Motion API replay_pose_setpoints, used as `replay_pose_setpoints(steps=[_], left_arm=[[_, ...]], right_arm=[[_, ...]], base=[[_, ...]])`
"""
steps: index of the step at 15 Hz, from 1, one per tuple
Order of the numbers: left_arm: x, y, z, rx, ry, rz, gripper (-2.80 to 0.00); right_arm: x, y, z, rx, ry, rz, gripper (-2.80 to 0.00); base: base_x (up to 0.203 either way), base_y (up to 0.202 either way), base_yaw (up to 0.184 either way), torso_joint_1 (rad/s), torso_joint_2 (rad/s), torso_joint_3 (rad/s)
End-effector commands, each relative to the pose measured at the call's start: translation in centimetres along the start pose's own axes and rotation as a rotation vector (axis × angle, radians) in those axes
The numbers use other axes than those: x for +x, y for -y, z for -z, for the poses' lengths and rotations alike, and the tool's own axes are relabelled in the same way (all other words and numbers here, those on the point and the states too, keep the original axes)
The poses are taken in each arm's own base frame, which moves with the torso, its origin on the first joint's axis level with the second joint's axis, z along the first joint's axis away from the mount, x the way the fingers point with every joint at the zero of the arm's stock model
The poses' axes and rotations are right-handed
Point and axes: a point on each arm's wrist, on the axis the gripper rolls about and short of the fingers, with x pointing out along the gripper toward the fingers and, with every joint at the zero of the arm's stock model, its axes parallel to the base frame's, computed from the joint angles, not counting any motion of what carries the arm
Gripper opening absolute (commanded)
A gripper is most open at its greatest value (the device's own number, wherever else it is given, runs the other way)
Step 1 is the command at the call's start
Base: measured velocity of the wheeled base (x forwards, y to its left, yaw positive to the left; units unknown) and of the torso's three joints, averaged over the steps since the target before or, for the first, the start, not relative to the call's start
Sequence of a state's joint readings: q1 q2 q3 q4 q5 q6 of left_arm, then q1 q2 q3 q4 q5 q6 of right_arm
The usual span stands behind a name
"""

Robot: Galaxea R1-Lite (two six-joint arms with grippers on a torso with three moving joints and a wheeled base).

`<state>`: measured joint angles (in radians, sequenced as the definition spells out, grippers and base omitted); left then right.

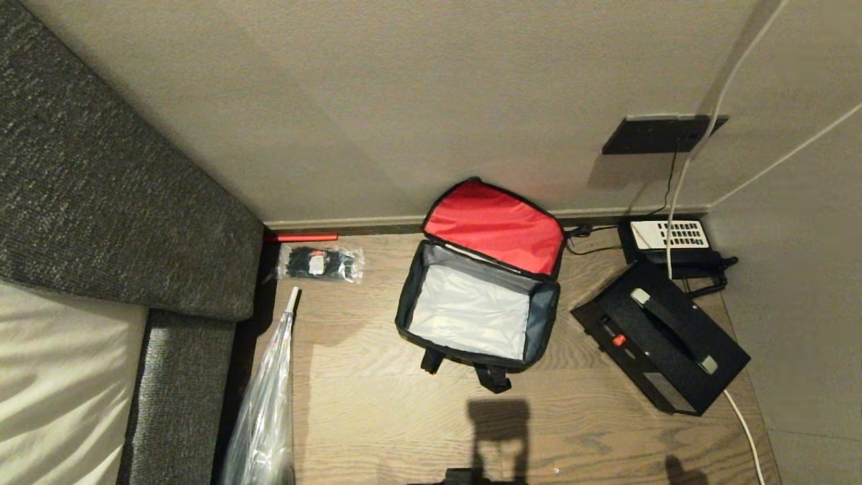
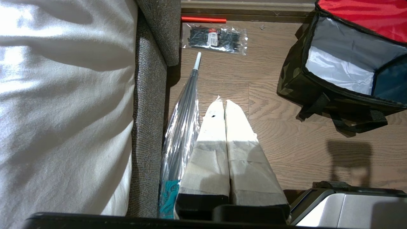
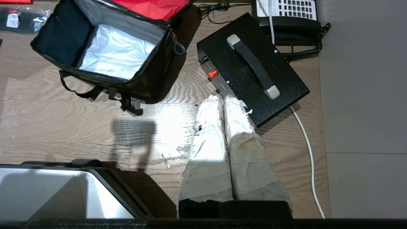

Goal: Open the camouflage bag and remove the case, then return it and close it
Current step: Grip the handle again

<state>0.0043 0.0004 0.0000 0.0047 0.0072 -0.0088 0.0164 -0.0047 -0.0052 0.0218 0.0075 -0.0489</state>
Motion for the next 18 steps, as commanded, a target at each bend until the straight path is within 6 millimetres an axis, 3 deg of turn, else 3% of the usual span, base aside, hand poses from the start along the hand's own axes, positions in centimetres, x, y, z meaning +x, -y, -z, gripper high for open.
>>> replay_pose_setpoints(steps=[1,18], left_arm=[[0.01,0.0,0.09,0.0,-0.001,-0.001,-2.8],[0.01,0.0,0.09,0.0,-0.001,-0.001,-2.8]], right_arm=[[0.01,0.0,-0.07,-0.003,-0.008,-0.001,-2.8],[-0.17,-0.01,-0.01,-0.004,-0.049,-0.009,-2.8]], base=[[0.0,0.0,0.0,0.0,0.0,0.0],[0.0,0.0,0.0,0.0,0.0,0.0]])
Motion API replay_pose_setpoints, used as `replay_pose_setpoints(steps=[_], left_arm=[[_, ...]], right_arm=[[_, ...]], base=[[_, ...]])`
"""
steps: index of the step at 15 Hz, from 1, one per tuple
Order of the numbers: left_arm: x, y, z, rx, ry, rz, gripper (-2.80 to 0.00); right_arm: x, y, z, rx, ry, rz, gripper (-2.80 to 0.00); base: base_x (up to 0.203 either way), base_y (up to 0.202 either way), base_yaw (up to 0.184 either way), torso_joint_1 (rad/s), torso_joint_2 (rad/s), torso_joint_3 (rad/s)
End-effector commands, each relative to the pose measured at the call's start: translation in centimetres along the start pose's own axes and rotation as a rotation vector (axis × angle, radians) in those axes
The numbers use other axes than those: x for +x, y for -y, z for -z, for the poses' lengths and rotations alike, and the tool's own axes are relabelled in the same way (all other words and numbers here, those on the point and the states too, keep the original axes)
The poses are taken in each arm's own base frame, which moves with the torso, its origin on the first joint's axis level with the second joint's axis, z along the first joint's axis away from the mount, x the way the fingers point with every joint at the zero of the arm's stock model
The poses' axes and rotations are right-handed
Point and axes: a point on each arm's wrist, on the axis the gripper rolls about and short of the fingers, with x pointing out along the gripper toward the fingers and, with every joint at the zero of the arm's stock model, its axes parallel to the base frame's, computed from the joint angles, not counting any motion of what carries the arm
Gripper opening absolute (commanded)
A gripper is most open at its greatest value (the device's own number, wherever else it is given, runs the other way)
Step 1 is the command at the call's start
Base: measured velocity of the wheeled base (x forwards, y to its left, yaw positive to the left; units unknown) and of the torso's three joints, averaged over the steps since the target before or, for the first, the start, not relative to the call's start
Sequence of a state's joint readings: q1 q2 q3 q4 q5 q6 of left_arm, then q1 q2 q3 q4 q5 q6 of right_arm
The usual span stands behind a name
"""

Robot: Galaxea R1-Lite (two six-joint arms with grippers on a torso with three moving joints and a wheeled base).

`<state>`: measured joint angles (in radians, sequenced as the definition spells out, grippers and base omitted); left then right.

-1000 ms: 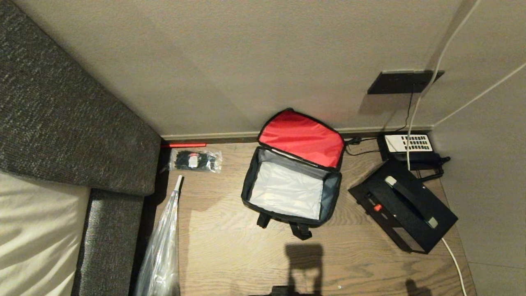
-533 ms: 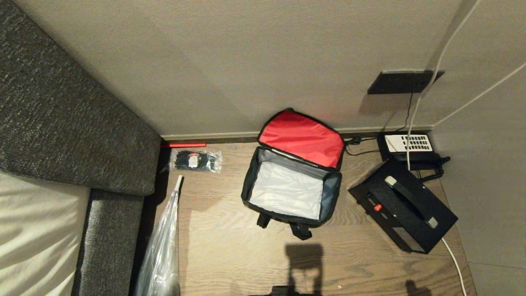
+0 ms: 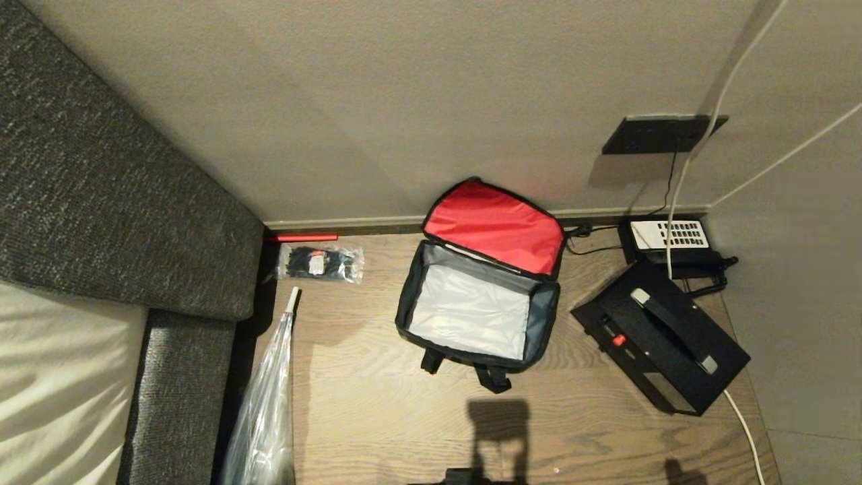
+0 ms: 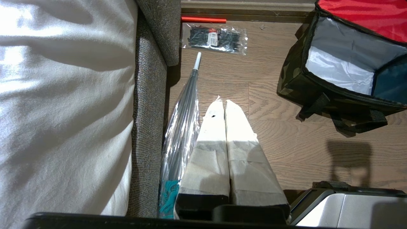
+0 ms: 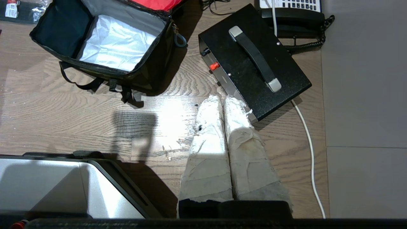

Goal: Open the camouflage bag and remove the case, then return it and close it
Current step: Grip the handle again

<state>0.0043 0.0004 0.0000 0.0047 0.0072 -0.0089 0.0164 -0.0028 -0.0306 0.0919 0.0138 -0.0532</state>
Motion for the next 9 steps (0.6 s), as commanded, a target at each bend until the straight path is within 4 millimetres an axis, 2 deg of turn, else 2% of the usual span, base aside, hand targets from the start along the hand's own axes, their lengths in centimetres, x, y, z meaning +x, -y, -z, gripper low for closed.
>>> replay_pose_setpoints(steps=[1,9], left_arm=[[0.01,0.0,0.09,-0.002,-0.001,-0.001,-2.8],[0.01,0.0,0.09,0.0,-0.001,-0.001,-2.8]], right_arm=[[0.04,0.0,-0.03,0.0,-0.002,-0.001,-2.8],[0.04,0.0,-0.02,-0.001,-0.001,-0.001,-2.8]], base=[[0.0,0.0,0.0,0.0,0.0,0.0],[0.0,0.0,0.0,0.0,0.0,0.0]])
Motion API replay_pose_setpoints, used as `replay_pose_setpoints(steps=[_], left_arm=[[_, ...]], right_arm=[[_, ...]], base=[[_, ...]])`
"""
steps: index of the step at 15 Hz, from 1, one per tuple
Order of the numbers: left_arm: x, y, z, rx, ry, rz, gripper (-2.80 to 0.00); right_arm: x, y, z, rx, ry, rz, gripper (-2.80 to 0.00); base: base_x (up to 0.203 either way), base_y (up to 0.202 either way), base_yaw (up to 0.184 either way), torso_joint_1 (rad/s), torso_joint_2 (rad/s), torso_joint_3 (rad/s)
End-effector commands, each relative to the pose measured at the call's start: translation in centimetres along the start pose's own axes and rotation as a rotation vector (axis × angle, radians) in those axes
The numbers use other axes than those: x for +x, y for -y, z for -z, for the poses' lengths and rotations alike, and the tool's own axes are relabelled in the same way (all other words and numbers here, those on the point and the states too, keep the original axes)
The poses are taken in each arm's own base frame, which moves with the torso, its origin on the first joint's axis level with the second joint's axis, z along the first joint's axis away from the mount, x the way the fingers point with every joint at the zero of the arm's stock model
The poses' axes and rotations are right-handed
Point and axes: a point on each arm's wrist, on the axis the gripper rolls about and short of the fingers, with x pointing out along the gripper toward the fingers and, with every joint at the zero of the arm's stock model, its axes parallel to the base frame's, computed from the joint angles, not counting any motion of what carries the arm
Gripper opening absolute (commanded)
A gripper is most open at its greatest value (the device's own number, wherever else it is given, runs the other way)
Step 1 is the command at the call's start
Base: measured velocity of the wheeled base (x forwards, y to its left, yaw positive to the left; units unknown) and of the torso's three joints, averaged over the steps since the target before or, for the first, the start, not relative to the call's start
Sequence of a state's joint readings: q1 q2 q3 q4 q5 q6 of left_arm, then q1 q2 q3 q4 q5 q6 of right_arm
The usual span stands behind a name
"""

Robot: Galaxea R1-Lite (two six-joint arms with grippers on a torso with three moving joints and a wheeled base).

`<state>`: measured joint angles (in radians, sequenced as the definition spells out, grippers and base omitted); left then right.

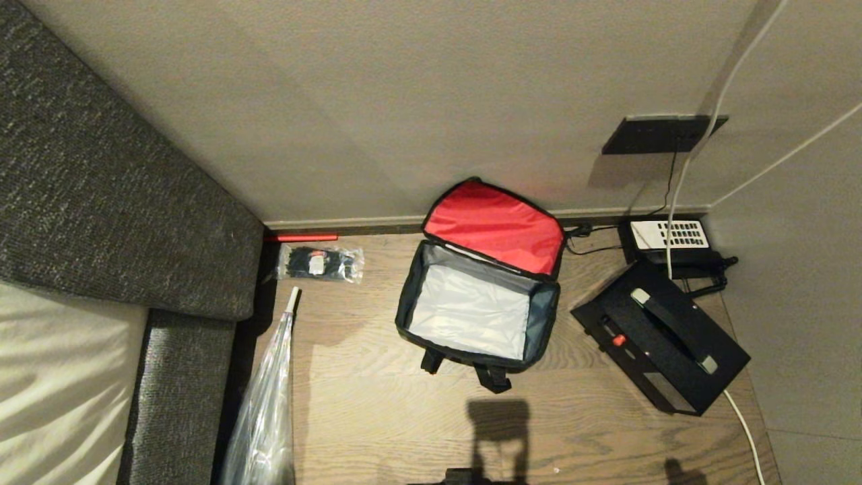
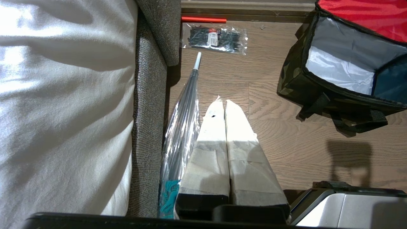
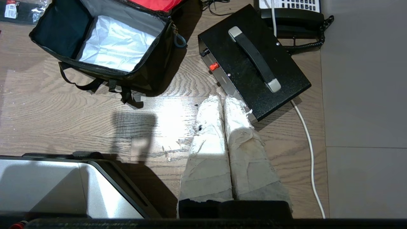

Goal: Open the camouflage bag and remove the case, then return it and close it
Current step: Grip the handle again

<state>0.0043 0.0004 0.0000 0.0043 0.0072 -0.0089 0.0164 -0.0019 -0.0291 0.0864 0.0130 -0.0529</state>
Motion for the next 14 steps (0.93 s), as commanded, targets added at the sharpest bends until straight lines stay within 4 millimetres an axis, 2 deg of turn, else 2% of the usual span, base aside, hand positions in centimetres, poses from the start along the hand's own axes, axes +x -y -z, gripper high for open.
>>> replay_pose_setpoints(steps=[1,14], left_arm=[[0.01,0.0,0.09,0.0,-0.001,-0.001,-2.8],[0.01,0.0,0.09,0.0,-0.001,-0.001,-2.8]], right_arm=[[0.03,0.0,0.0,-0.001,-0.004,-0.002,-2.8],[0.03,0.0,-0.02,0.01,-0.003,0.0,-2.8]], base=[[0.0,0.0,0.0,0.0,0.0,0.0],[0.0,0.0,0.0,0.0,0.0,0.0]])
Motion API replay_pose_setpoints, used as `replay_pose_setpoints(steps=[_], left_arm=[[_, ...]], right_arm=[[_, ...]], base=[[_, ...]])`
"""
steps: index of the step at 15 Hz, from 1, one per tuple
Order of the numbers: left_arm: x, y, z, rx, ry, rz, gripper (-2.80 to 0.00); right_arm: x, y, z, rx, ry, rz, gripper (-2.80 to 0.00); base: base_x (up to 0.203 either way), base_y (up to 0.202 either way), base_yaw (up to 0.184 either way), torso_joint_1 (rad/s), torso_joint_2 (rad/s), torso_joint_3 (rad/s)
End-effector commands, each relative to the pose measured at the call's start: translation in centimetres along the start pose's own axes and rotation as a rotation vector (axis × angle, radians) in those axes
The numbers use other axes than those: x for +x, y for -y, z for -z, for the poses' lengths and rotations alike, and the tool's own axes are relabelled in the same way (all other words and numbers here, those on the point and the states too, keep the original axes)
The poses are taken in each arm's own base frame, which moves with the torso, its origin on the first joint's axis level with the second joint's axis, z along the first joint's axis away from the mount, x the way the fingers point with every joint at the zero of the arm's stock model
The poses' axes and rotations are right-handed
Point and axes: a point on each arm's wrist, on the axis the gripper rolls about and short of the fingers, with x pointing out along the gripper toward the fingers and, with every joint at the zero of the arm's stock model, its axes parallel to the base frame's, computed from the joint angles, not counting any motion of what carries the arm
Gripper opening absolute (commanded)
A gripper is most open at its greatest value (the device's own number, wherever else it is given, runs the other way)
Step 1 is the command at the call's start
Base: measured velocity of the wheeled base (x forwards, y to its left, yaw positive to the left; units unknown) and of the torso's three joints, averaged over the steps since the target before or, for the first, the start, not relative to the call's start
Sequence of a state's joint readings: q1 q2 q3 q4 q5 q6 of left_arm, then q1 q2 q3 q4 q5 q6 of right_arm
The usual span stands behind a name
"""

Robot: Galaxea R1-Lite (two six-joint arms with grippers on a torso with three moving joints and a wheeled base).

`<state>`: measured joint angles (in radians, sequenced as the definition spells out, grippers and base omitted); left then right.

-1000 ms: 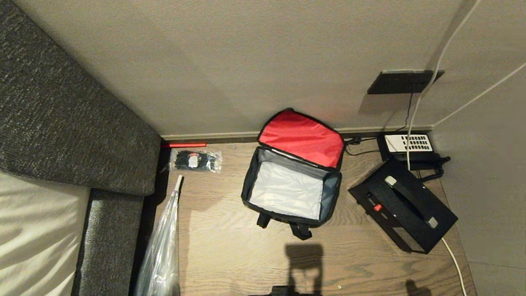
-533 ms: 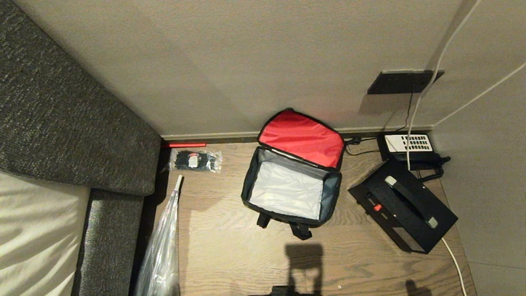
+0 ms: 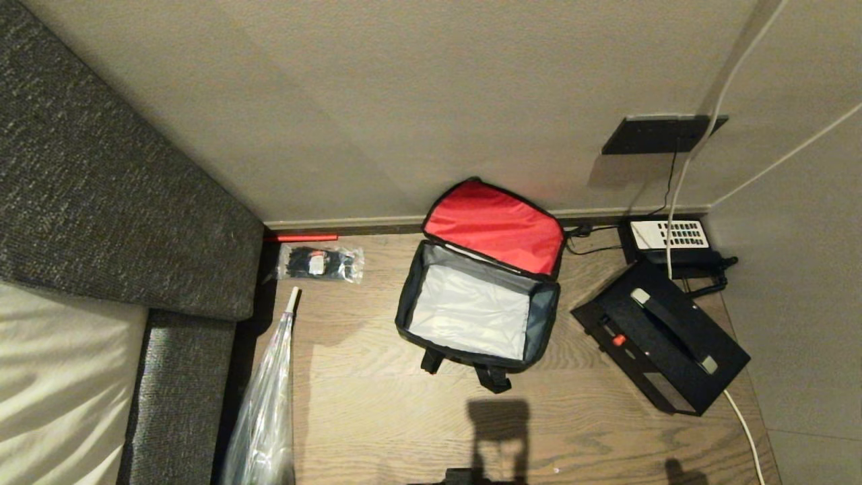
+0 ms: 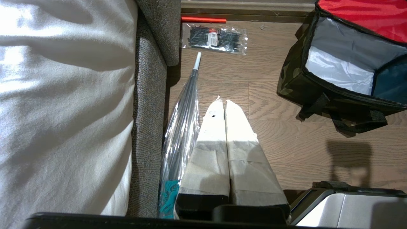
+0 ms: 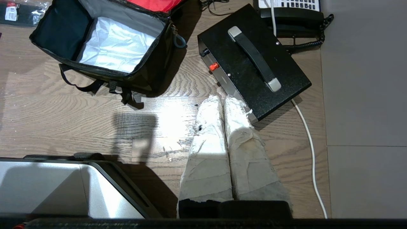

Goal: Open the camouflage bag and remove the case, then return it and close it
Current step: Grip the handle again

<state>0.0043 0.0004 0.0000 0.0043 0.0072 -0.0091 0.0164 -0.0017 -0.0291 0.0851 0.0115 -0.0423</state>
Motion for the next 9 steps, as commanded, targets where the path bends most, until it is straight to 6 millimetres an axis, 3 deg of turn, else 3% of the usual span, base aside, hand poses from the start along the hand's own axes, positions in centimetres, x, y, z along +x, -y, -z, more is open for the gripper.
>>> replay_pose_setpoints(steps=[1,9], left_arm=[[0.01,0.0,0.09,0.0,-0.001,-0.001,-2.8],[0.01,0.0,0.09,-0.001,-0.001,-0.001,-2.8]], right_arm=[[0.02,0.0,0.0,-0.001,-0.004,-0.001,-2.8],[0.04,0.01,0.02,0.004,-0.004,0.002,-2.8]], base=[[0.0,0.0,0.0,0.0,0.0,0.0],[0.0,0.0,0.0,0.0,0.0,0.0]])
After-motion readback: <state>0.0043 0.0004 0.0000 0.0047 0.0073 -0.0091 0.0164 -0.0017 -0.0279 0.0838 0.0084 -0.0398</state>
